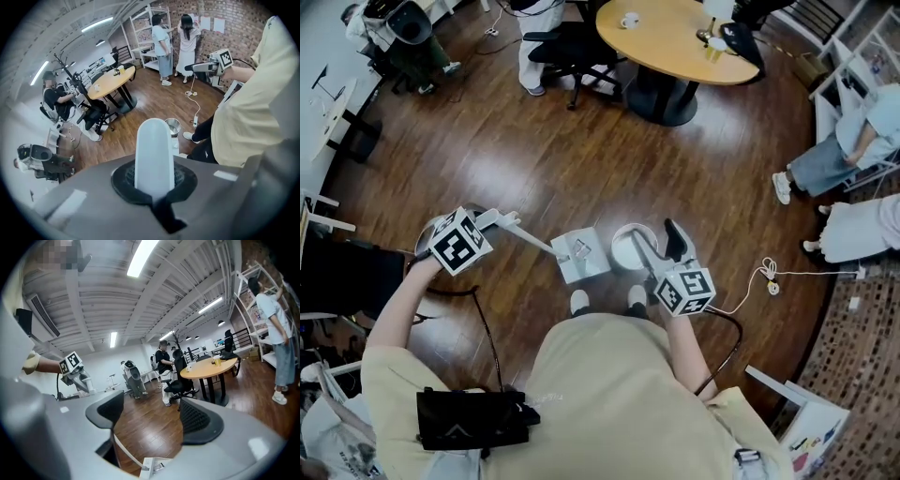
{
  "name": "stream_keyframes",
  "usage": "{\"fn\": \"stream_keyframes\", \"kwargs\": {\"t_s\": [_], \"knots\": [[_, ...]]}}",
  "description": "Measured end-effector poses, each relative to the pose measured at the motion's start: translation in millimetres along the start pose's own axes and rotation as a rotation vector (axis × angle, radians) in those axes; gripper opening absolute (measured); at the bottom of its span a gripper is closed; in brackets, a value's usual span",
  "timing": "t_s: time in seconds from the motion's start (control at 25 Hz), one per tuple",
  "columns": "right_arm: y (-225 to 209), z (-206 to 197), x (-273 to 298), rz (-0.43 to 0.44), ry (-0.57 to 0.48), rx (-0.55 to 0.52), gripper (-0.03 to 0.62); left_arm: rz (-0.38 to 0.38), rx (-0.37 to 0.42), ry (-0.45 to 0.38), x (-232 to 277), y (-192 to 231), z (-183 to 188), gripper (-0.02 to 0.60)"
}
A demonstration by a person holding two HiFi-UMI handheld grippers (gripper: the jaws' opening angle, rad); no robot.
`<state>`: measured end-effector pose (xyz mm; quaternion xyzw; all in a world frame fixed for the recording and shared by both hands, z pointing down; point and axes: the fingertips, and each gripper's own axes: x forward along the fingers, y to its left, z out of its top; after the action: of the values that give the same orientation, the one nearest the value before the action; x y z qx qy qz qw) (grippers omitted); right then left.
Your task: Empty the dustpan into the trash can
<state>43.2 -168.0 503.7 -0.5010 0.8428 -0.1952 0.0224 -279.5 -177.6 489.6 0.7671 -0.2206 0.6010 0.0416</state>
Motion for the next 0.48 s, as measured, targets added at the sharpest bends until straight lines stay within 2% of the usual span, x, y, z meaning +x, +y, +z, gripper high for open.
{"fn": "stream_keyframes", "kwargs": {"t_s": [0.28,0.48], "knots": [[-10,6,-2,-0.009,-0.018,0.007,0.367,0.035,0.089,0.033,-46,11,29,-0.006],[-8,15,-7,-0.014,-0.055,0.019,0.367,0.043,0.139,0.035,-55,19,40,-0.006]]}}
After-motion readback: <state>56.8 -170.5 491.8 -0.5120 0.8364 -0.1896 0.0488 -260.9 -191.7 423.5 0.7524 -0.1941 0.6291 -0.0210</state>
